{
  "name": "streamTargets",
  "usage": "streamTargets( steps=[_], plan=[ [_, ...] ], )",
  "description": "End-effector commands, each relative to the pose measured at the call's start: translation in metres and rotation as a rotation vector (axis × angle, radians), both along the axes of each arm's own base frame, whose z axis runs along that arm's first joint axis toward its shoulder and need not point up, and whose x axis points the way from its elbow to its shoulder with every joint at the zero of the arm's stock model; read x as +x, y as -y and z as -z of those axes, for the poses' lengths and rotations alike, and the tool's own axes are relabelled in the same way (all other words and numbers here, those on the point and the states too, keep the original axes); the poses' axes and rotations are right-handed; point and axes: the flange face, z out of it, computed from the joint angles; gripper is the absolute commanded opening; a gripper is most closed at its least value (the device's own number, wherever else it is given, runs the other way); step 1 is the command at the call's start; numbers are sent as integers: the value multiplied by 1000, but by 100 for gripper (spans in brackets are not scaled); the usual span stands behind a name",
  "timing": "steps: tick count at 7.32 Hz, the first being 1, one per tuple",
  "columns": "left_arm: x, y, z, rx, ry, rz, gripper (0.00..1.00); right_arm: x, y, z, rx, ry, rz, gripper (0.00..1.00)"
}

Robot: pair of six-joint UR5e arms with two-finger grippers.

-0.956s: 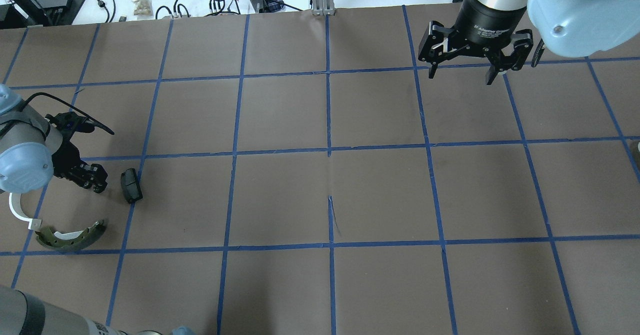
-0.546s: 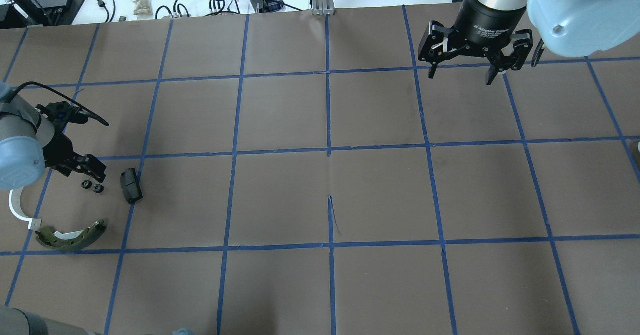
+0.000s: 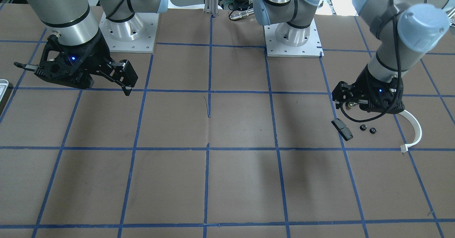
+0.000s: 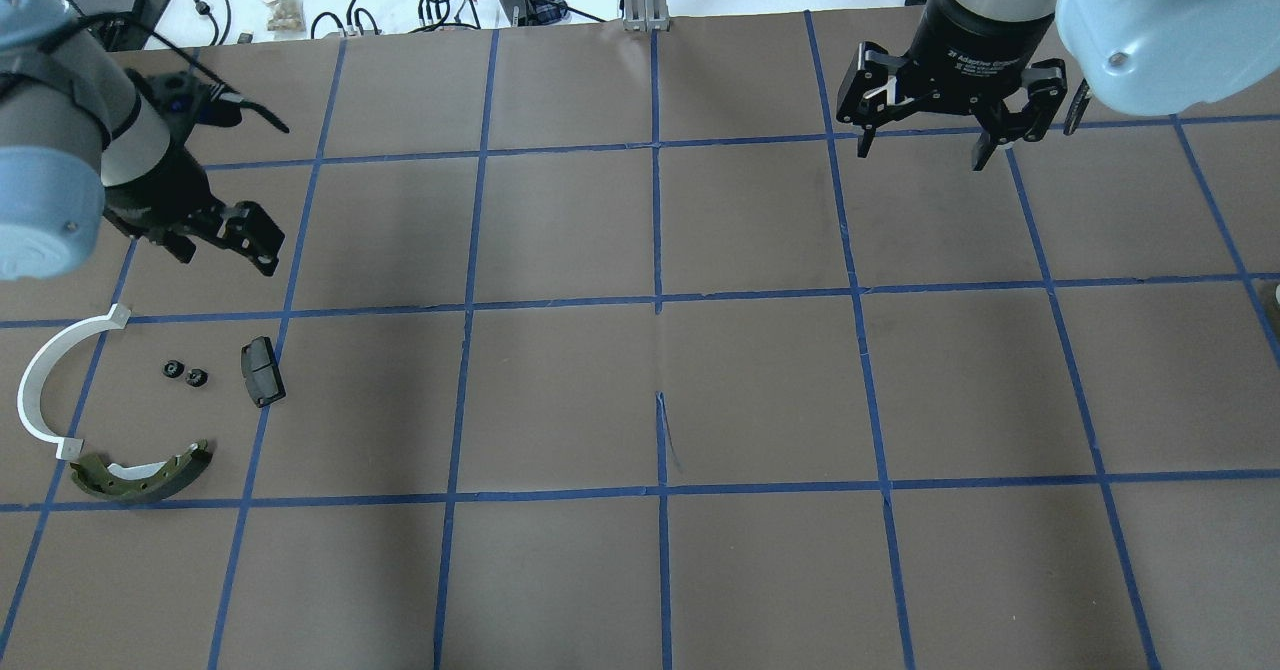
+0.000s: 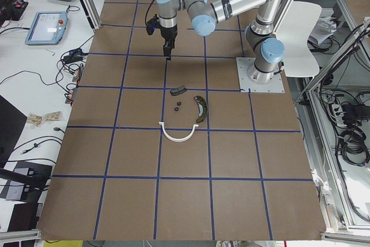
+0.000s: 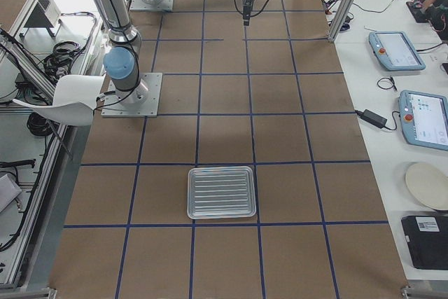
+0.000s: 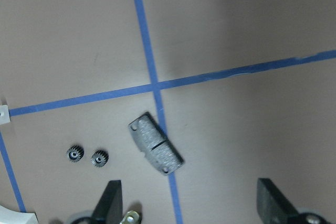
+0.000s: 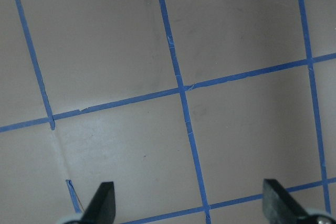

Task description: Place bearing gear from tray to pile

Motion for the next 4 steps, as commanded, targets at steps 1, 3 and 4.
streamTargets(
  steps=[1, 3, 4],
  plan=[
    [-104, -8, -63, -4, -12, -40, 92, 0, 0, 0, 0, 0, 0, 100],
    [-133, -21, -67, -17, -16, -73, 99, 0, 0, 1, 1, 0, 0, 100],
    [-132, -20, -70, -23, -21, -72, 100, 0, 1, 2, 1, 0, 0, 100]
  ],
)
